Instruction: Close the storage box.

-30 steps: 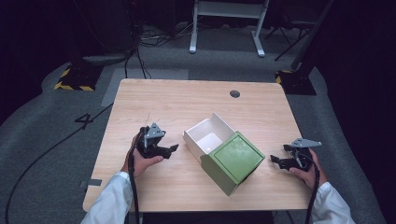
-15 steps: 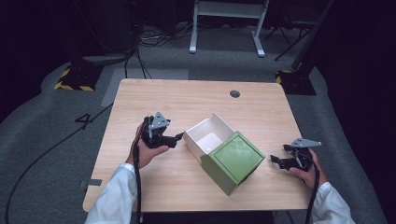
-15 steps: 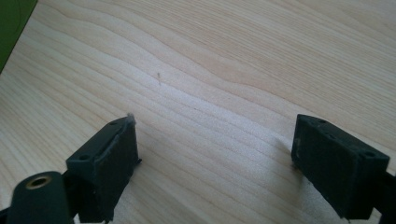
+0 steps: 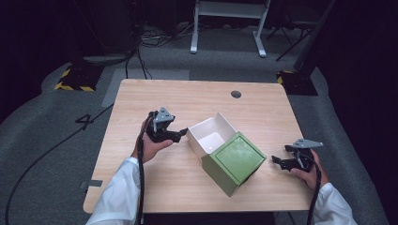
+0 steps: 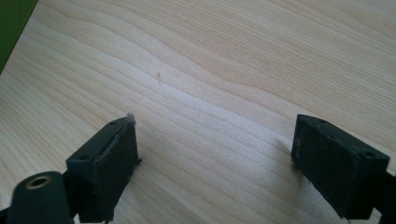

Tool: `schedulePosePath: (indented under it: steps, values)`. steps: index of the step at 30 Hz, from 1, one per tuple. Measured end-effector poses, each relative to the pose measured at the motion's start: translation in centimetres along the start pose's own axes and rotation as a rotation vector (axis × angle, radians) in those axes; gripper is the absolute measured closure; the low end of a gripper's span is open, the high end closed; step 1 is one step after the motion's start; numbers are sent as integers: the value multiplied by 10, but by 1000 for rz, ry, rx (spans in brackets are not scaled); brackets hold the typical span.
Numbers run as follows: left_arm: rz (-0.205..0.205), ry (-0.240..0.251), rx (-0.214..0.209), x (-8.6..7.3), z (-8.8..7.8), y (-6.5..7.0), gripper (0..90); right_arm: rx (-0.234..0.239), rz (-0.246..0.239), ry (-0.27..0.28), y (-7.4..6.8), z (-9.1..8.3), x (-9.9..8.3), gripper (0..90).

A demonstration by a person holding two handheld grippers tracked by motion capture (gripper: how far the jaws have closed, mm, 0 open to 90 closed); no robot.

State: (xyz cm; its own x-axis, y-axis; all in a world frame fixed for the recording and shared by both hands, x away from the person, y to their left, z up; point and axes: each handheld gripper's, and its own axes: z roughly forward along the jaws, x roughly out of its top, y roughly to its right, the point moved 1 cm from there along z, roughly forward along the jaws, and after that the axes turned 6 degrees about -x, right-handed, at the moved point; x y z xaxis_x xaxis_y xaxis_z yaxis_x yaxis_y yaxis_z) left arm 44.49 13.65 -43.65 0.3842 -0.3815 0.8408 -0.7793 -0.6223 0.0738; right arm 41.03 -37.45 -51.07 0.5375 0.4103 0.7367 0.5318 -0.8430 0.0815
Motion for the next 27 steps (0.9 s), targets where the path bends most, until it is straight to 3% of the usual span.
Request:
schedulePosePath:
  steps: [1,4,9,13,21,23,25,27]
  values:
    - [9,2,10,1,-1,-2,248,0,0,0,0,0,0,145]
    - [-30,28,21,2,-2,-10,248,0,0,0,0,0,0,145]
    - [-25,8,33,5,7,-16,238,0,0,0,0,0,0,145]
    - [-50,18,-23,8,23,-24,239,-1,-1,0,0,0,0,145]
    - [-62,29,-94,11,30,-30,244,-1,-1,0,0,0,0,145]
    - [-48,20,-132,11,30,-27,264,0,0,0,0,0,0,145]
    - [-40,17,-136,11,30,-26,264,0,0,0,0,0,0,145]
    - [-9,5,-183,11,30,-20,278,0,0,0,0,0,0,146]
